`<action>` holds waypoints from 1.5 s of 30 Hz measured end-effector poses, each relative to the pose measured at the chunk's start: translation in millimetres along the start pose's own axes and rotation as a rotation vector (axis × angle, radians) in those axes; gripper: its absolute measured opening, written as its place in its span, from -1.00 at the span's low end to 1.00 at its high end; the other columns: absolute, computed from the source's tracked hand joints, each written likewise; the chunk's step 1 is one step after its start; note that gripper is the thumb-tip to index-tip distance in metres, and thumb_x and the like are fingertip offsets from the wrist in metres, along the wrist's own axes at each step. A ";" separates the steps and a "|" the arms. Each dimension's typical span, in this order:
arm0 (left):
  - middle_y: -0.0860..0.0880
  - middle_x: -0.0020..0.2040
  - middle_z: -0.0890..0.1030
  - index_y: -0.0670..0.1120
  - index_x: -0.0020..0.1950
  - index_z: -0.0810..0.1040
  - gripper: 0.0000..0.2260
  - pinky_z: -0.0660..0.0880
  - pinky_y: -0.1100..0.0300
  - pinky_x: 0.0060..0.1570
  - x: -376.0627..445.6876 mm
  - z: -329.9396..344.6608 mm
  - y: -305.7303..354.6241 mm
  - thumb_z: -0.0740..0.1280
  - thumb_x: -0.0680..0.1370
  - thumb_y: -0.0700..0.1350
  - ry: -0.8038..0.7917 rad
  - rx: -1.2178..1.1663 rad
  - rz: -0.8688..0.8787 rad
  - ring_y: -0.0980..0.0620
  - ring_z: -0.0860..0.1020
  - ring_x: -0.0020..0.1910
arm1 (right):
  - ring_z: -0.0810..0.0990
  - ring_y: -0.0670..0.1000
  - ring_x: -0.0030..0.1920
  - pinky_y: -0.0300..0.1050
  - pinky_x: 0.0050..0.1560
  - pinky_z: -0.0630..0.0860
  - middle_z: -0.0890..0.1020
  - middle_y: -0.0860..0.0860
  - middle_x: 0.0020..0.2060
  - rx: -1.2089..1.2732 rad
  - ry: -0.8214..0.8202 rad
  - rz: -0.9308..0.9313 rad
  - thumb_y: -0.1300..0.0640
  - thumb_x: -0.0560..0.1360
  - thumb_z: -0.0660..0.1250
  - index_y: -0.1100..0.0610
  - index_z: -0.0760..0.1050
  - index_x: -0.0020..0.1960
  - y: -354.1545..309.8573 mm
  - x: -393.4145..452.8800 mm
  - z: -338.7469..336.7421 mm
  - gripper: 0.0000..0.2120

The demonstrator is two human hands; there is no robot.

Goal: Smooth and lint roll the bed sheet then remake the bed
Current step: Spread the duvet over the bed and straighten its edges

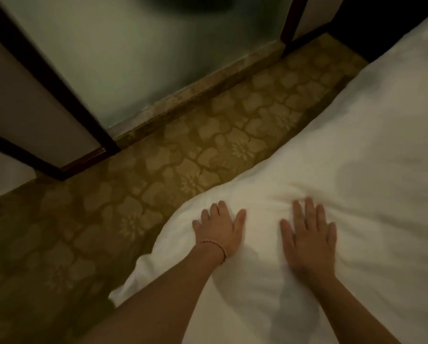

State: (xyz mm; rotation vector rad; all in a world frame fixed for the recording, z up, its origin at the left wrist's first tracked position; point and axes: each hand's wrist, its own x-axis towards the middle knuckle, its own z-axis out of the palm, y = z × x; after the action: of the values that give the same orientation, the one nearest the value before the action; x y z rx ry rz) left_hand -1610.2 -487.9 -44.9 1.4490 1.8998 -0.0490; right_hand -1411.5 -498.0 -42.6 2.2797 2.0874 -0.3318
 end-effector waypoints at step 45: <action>0.12 0.49 -0.56 0.53 0.37 -0.46 -0.21 0.27 -0.32 0.40 80.1 -29.3 32.6 -0.24 0.22 0.68 -0.491 0.564 0.757 -0.26 -0.21 0.55 | 0.36 0.18 0.45 0.26 0.37 0.24 0.37 0.06 0.47 -0.064 0.267 0.945 -0.18 0.50 0.10 0.00 0.39 0.45 -103.8 -44.1 38.9 -0.42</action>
State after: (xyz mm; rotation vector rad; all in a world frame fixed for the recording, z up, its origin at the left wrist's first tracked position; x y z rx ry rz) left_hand -1605.3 -397.4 -56.1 2.1999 0.8902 -0.5580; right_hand -1522.6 -537.6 -60.4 3.0293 0.8310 0.0883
